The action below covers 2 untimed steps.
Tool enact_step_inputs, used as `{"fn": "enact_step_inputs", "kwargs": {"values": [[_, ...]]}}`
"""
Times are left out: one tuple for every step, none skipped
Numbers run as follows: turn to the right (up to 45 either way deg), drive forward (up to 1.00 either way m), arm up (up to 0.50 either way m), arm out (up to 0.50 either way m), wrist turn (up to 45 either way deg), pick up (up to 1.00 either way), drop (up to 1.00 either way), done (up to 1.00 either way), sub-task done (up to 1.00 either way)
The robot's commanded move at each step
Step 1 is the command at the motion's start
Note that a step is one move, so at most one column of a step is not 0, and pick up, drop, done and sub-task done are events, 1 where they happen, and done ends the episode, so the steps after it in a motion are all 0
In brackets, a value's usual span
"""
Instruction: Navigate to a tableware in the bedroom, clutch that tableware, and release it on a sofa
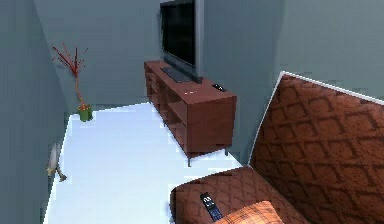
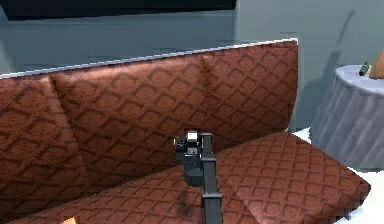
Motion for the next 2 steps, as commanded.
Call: {"fn": "enact_step_inputs", "kwargs": {"values": [[0.0, 0.00, 0.00, -0.08, 0.0, 0.00, 0.00, 0.00, 0.00], [0.0, 0.00, 0.00, 0.00, 0.0, 0.00, 0.00, 1.00, 0.00]]}}
